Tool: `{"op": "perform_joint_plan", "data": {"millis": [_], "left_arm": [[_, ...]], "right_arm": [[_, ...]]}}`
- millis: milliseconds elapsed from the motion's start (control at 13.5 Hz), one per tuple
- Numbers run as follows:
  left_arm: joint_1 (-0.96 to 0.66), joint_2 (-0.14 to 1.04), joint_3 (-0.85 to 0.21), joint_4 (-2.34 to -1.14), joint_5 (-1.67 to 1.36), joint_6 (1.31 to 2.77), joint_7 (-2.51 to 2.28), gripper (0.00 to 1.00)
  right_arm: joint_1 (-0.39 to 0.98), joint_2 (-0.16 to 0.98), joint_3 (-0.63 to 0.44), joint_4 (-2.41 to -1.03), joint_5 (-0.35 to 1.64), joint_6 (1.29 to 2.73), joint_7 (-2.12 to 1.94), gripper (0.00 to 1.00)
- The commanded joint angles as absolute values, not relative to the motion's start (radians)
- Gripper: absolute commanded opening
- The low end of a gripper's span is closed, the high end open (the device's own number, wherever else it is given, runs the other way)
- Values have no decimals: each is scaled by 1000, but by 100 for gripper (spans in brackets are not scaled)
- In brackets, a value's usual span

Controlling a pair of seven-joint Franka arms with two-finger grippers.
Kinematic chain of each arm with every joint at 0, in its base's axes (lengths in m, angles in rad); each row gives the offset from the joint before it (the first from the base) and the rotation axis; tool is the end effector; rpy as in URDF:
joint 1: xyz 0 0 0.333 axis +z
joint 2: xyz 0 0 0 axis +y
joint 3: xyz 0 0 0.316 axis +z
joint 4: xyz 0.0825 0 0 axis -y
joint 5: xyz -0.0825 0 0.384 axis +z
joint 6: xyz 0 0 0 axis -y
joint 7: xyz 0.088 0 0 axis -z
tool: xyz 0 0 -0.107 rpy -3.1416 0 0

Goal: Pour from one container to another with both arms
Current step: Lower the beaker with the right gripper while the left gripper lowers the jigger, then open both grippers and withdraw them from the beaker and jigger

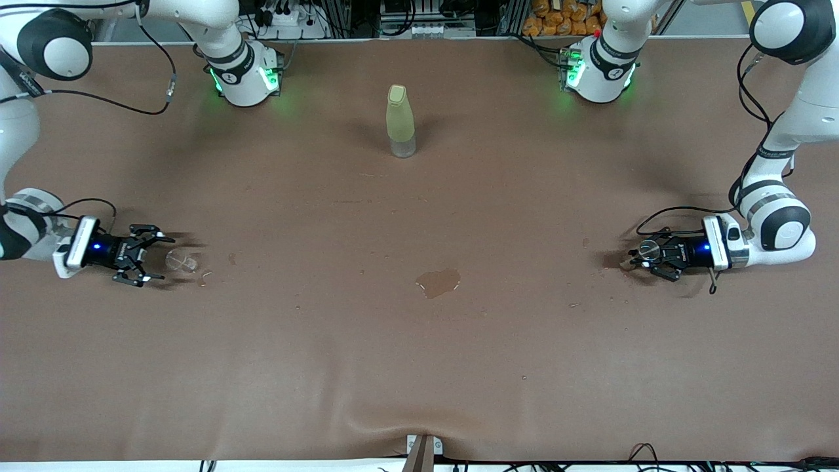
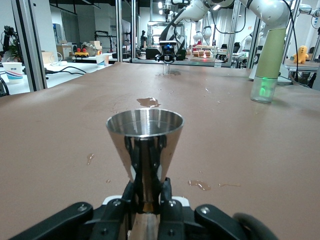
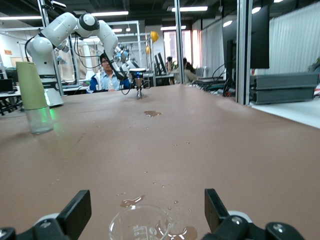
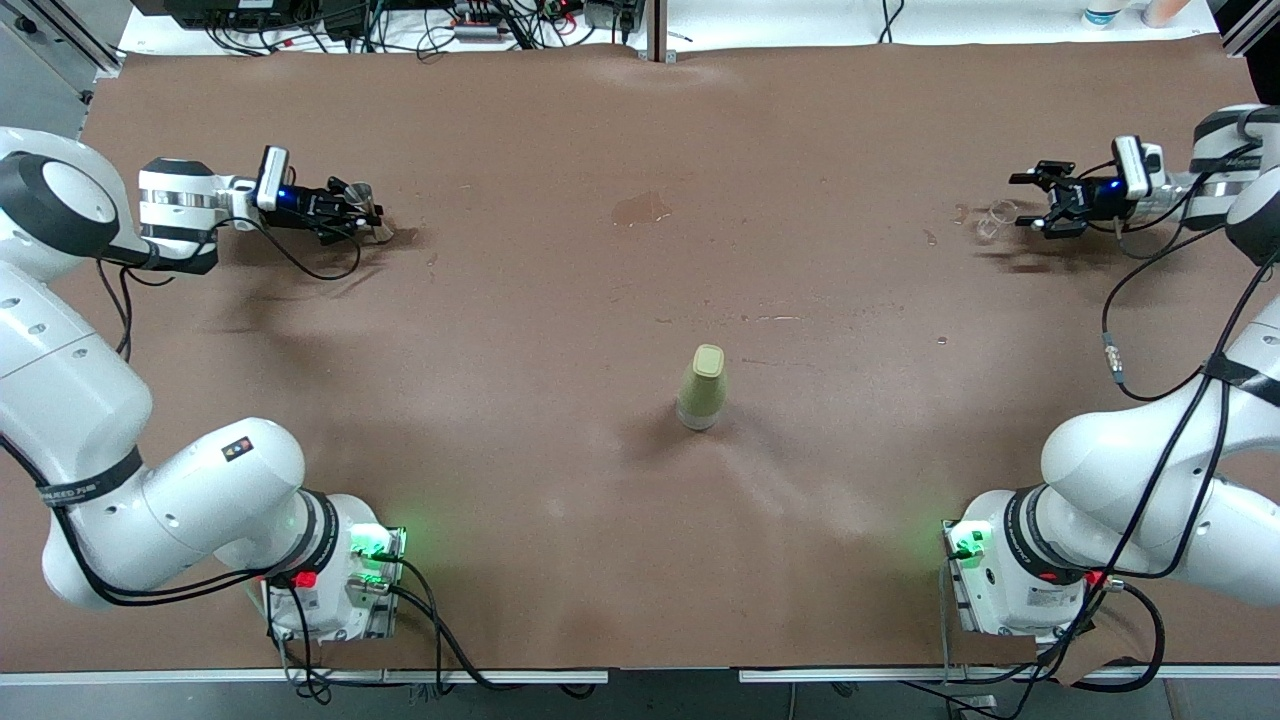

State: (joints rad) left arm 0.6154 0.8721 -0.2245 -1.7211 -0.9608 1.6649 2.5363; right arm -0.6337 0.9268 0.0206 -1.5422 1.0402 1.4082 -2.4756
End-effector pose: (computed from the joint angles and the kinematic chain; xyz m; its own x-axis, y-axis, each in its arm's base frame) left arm 0.5650 0.1499 0.1003 0.0331 -0.2379 0.9707 -0.9994 -0.0150 0.0305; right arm 0.5517 -0.2634 0.1174 0.0954 0.1613 0.9823 0.9906 -0.1121 -0.0778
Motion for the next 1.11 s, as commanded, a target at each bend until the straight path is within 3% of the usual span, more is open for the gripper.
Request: {"op": "perform_joint_plan", "data": {"millis": [0, 223, 445, 668, 816, 1038], "left_arm": [[621, 877, -230, -1713, -948, 1640, 2546, 0], [620, 884, -230, -1710, -948, 1640, 2536, 1], [618, 894, -230, -1704, -946, 1640, 2543, 30], [617, 897, -232, -1692, -945, 1638, 2545, 47], [621, 897, -230, -1692, -936, 1626, 2545, 55], [653, 896, -230, -1671, -872, 1600, 2546, 60]], "right_arm": [[-641, 861, 31, -1476, 954, 1394, -2291, 100], [-603, 859, 32, -1287, 856, 1394, -2067, 100], [-568, 807, 37, -1185, 773, 1393, -1784, 100], [-525, 749, 38, -1157, 709, 1393, -1527, 100], [-462, 636, 31, -1173, 652, 1442, -1380, 100], [-402, 551, 32, -1195, 560, 1465, -1192, 100]]}}
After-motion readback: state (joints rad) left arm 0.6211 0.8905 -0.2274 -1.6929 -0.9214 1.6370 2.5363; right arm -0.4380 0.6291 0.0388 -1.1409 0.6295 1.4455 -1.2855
